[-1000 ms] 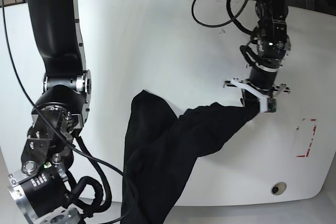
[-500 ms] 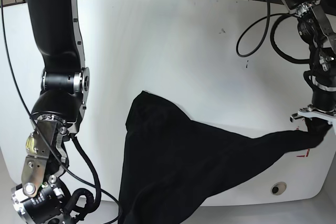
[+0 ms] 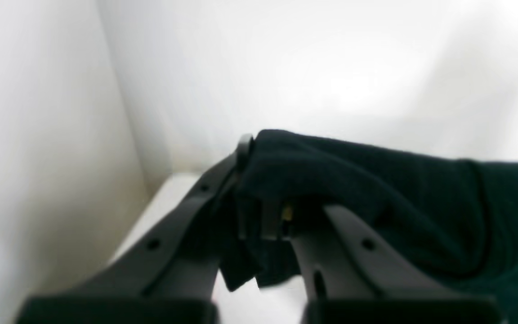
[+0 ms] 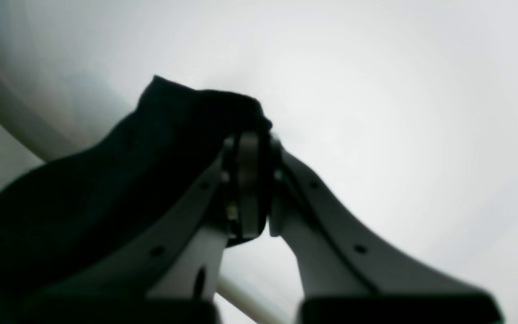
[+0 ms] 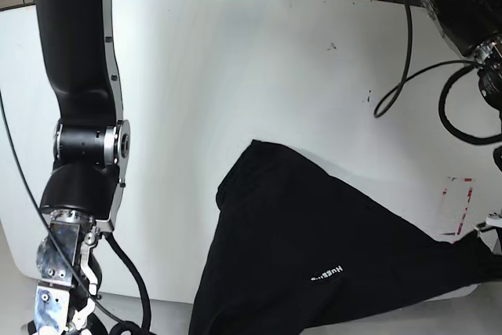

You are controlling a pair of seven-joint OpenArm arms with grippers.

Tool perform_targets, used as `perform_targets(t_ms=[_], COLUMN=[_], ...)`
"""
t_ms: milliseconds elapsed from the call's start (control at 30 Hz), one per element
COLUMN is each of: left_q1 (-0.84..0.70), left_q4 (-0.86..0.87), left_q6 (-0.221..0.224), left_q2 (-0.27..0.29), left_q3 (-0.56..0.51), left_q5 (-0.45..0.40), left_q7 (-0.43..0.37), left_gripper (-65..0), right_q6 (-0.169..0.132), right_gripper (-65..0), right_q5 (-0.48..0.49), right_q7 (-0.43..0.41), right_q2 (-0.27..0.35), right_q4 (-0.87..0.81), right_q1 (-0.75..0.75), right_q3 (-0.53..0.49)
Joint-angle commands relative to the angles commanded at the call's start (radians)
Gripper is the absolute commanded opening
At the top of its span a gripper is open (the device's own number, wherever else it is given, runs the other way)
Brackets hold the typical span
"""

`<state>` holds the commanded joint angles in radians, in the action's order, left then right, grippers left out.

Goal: Layout the t-shirt on the table in an organized manner, then fold the t-shirt properly
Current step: 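Lift the shirt high with both grippers, spreading it apart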

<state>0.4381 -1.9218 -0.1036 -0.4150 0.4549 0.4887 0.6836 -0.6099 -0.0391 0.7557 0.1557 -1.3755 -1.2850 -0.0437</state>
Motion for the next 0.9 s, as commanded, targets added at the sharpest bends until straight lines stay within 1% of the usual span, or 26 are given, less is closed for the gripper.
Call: perform_targets(t_ms=[33,133,200,233,367,500,633,700,733,900], left_q1=[0.035,0.094,0.153,0.167,0.273,0.368,0.459,0.488,0.499,0.502], left_q4=[0.002,0.003,0.018,0.021,0.054,0.097,0.129,0.152,0.166,0.180], left_q6=[0.000,0.000,0.000,0.000,0.000,-0.003,-0.003,-0.005,-0.005,-0.005], left_q2=[-0.011,-0.026,-0.029,-0.034,-0.086,-0.095,-0.126,-0.129,-0.129,-0.129], left_q3=[-0.002,-0.008,-0.038,-0.046,-0.083,-0.109,-0.146,-0.160,-0.166,-0.170], left_q5=[0.000,0.000,-0.002,-0.002,-0.002,-0.002,0.000,0.002,0.002,0.002], left_q7=[0.012,0.017,0.017,0.017,0.014,0.012,0.012,0.012,0.012,0.014], left_gripper=[-63.9,-63.9,-63.9,-63.9,-63.9,-63.9,-63.9,-63.9,-63.9,-63.8], right_q6=[0.000,0.000,0.000,0.000,0.000,0.000,0.000,0.000,0.000,0.000], right_gripper=[-64.4,-64.4,-64.4,-64.4,-64.4,-64.4,-64.4,-64.4,-64.4,-64.4], right_q5=[0.000,0.000,0.000,0.000,0.000,0.000,0.000,-0.002,-0.002,-0.002], right_q7=[-0.006,-0.034,-0.051,-0.052,-0.054,-0.054,-0.048,-0.048,-0.048,-0.046], right_q2=[0.000,0.000,0.000,0.000,0.000,0.002,0.006,0.015,0.029,0.057], right_q4=[0.025,0.063,0.100,0.106,0.138,0.138,0.137,0.137,0.135,0.132], right_q1=[-0.018,-0.020,-0.020,-0.020,-0.020,-0.020,-0.020,-0.020,-0.020,-0.020], right_q3=[0.000,0.000,0.000,0.000,0.000,-0.002,-0.002,-0.002,-0.002,0.000])
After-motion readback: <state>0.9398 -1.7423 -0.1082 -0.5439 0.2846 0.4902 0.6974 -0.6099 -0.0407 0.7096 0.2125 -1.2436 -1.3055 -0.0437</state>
